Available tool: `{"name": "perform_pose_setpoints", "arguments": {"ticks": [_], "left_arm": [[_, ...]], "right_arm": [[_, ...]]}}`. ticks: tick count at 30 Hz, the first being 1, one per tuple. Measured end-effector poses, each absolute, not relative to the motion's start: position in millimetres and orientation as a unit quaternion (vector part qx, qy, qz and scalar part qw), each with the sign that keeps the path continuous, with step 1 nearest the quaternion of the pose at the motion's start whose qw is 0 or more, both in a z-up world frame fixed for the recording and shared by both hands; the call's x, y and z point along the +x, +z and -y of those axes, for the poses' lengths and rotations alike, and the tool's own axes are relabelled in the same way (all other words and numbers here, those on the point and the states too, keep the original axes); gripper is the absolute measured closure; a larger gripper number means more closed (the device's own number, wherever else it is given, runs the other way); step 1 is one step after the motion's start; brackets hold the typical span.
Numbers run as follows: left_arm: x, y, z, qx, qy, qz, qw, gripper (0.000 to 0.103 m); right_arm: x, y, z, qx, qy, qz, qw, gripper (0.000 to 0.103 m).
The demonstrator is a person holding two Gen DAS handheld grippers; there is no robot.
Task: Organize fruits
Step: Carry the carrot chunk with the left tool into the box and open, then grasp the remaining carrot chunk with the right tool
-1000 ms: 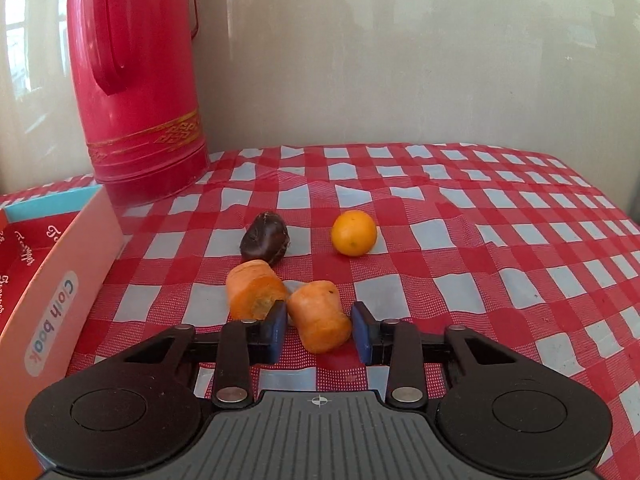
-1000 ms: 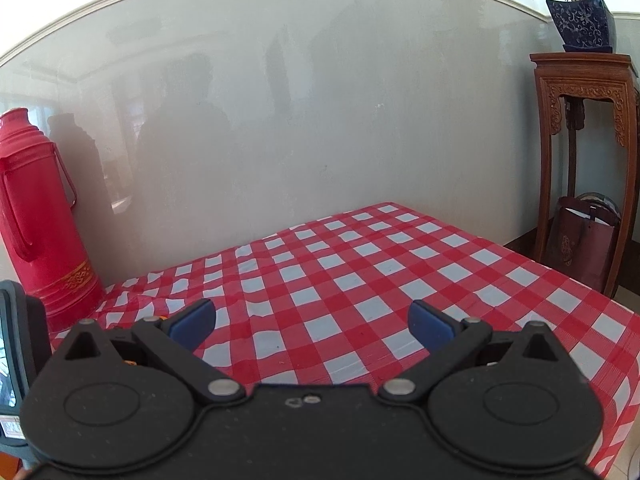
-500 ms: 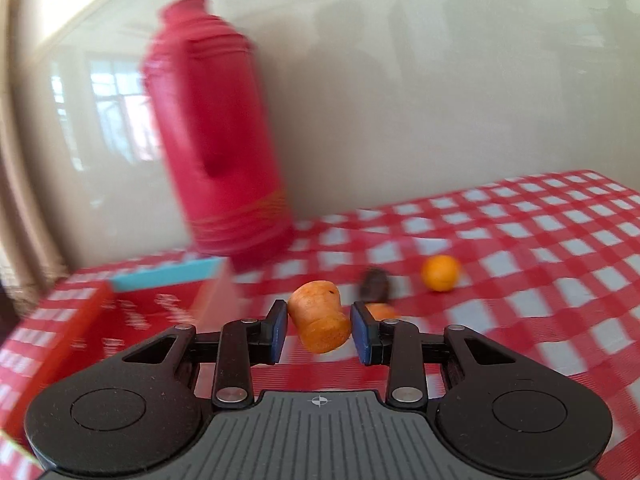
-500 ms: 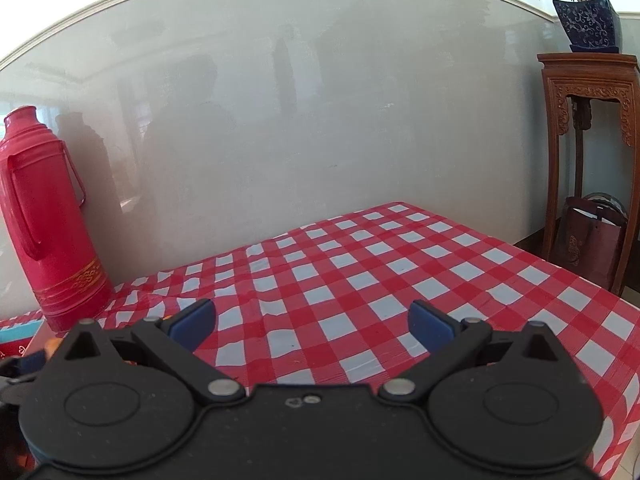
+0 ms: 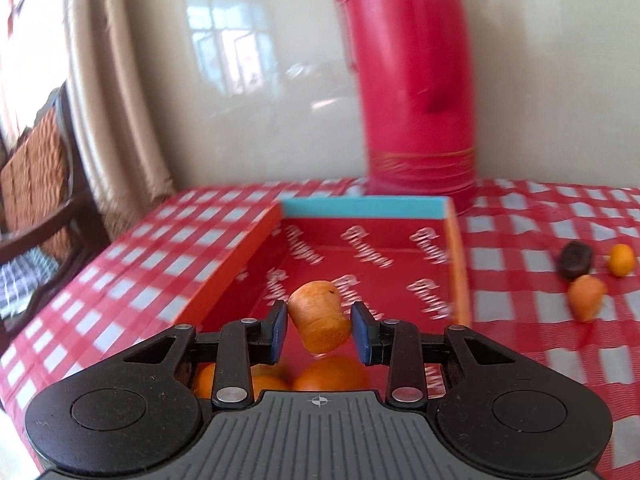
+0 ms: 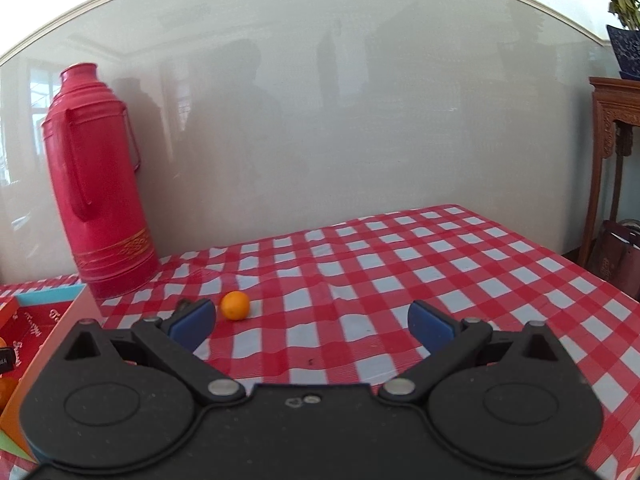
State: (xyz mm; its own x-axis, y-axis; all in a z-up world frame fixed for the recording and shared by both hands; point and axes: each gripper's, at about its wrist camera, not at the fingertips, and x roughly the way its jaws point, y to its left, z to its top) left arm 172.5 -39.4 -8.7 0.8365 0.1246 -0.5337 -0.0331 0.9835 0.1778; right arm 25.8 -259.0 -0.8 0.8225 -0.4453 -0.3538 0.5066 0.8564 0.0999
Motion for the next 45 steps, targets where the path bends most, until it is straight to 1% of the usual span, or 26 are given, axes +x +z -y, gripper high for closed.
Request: {"name": "perform_pose_setpoints", "arguments": {"ticks": [5, 11, 12, 13, 14, 15, 19, 20, 21, 22, 26, 32, 35, 40, 45], "left_arm": [[181, -18, 17, 0.05, 0.051, -0.32, 0.945, 0.068], [183, -20, 0, 0.036, 0.057, -0.328, 0.942, 0.068], [184, -19, -2, 0.033, 0.058, -0.329, 0.942, 0.066], [183, -19, -5, 0.029, 0.057, -0.33, 0.942, 0.064], [182, -18, -8, 0.024, 0.056, -0.331, 0.942, 0.05], [182, -16, -12, 0.018, 0.056, -0.328, 0.943, 0.032], [170, -4, -17, 0.016, 0.045, -0.303, 0.952, 0.03], [167, -1, -18, 0.018, 0.044, -0.298, 0.953, 0.025], [164, 2, -19, 0.019, 0.048, -0.294, 0.955, 0.016], [161, 6, -20, 0.02, 0.053, -0.285, 0.957, 0.013], [144, 21, -30, 0.023, 0.057, -0.254, 0.965, 0.01], [121, 25, -54, 0.019, 0.086, -0.243, 0.966, 0.005], [111, 25, -67, 0.012, 0.112, -0.236, 0.965, 0.0], [98, 24, -88, -0.001, 0.164, -0.215, 0.963, 0.0], [102, 19, -109, -0.015, 0.19, -0.225, 0.955, 0.0]], "right_arm": [[38, -2, 238, 0.072, -0.235, -0.166, 0.955, 0.006], [51, -4, 218, 0.048, -0.217, -0.169, 0.96, 0.006], [52, -4, 216, 0.045, -0.214, -0.172, 0.961, 0.006], [54, -5, 213, 0.043, -0.211, -0.175, 0.961, 0.006], [56, -6, 211, 0.042, -0.207, -0.176, 0.961, 0.006], [57, -7, 208, 0.04, -0.205, -0.177, 0.962, 0.006], [61, -8, 201, 0.032, -0.197, -0.18, 0.963, 0.006], [62, -8, 200, 0.031, -0.195, -0.18, 0.964, 0.006], [63, -8, 199, 0.031, -0.193, -0.182, 0.964, 0.006], [65, -9, 198, 0.031, -0.191, -0.183, 0.964, 0.006], [69, -10, 196, 0.033, -0.184, -0.188, 0.964, 0.006], [77, -13, 189, 0.029, -0.164, -0.2, 0.966, 0.006], [83, -16, 186, 0.022, -0.153, -0.21, 0.965, 0.006], [98, -23, 182, 0.014, -0.13, -0.24, 0.962, 0.006], [120, -26, 179, -0.005, -0.119, -0.258, 0.959, 0.006]]}}
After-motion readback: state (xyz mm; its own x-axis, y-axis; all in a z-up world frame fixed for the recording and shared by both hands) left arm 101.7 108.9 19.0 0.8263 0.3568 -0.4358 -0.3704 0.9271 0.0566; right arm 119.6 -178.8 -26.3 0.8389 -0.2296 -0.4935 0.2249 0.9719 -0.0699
